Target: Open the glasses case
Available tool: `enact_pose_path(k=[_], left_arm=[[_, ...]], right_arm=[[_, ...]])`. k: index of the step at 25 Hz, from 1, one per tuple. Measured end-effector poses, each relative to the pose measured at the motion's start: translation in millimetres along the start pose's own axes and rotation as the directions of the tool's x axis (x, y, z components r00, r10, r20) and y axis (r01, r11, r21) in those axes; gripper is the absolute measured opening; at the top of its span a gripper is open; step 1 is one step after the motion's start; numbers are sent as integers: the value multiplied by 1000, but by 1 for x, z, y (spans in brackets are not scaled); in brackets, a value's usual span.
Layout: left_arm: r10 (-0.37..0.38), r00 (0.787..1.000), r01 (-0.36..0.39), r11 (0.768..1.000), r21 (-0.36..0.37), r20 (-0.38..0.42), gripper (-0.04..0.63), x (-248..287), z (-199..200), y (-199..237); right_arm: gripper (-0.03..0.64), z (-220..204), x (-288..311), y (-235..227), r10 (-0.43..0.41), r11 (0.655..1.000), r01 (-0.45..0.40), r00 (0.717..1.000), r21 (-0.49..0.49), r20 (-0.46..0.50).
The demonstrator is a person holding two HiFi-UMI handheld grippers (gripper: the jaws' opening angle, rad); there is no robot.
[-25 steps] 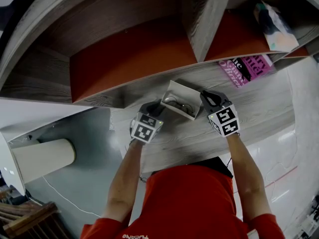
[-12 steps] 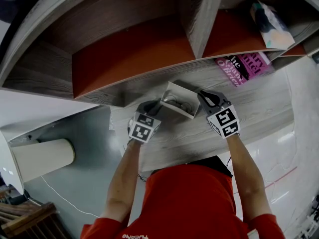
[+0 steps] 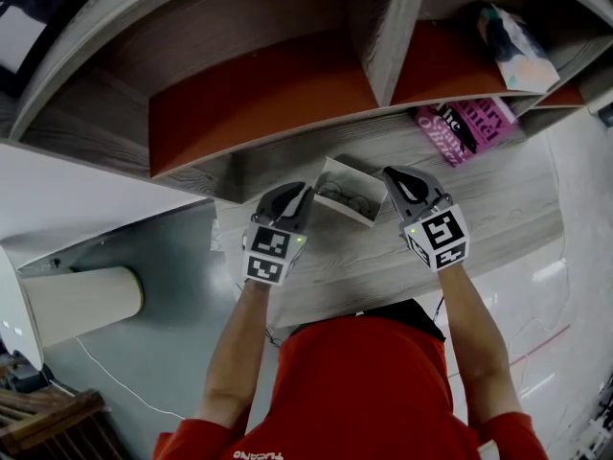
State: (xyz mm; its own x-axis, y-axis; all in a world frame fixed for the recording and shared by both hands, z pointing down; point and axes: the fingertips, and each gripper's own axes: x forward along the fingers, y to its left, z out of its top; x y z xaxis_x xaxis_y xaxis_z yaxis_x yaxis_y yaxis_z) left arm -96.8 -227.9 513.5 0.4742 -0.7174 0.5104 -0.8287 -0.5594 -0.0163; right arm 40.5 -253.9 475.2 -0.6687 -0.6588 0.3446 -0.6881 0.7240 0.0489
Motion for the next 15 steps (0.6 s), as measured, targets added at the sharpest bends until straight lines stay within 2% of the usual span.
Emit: enact_pose_path(k=[3, 5, 9, 12, 15], left_arm=[[5, 994, -6, 1000, 11, 114, 37, -15, 29, -6], [21, 981, -25, 1000, 15, 194, 31, -26, 48, -8], [53, 931, -55, 998, -3, 361, 20, -54, 85, -13], [52, 902, -44, 999, -27, 428, 17, -75, 108, -24], [48, 884, -31, 999, -44, 465, 14, -92, 119, -33]], right_arm=[[6, 25, -9, 9, 6, 1000, -5, 998, -7, 64], [6, 40, -17, 15, 7, 1000, -7, 994, -1, 108], [6, 69, -37, 27, 5, 1000, -8, 981, 19, 192], [6, 84, -54, 34, -5, 999, -5, 970, 44, 244], [6, 96, -69, 43, -7, 999, -8, 959, 49, 283]])
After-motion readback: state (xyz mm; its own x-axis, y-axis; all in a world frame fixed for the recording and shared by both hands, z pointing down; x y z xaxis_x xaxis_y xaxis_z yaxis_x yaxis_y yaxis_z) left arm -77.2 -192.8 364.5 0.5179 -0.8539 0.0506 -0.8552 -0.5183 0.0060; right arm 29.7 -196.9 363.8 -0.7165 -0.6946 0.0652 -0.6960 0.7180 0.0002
